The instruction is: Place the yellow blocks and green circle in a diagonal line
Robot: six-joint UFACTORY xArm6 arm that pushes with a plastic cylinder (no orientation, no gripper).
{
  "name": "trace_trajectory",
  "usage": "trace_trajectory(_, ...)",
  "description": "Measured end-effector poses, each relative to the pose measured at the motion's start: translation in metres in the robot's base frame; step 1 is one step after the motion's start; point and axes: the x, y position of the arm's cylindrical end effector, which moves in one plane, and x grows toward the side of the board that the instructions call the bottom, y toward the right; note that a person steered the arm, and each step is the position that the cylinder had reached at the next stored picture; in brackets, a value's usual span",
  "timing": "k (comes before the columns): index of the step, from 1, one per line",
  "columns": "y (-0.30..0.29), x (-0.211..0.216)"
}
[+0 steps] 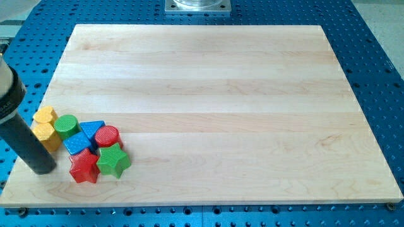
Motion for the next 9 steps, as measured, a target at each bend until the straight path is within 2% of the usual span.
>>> trace_trajectory(3,-0.006,0.000)
trace_trajectory(5,-0.030,-0.015)
trace_trajectory(7,-0.005,-0.058)
trace_trajectory(9,0.025,-0.082)
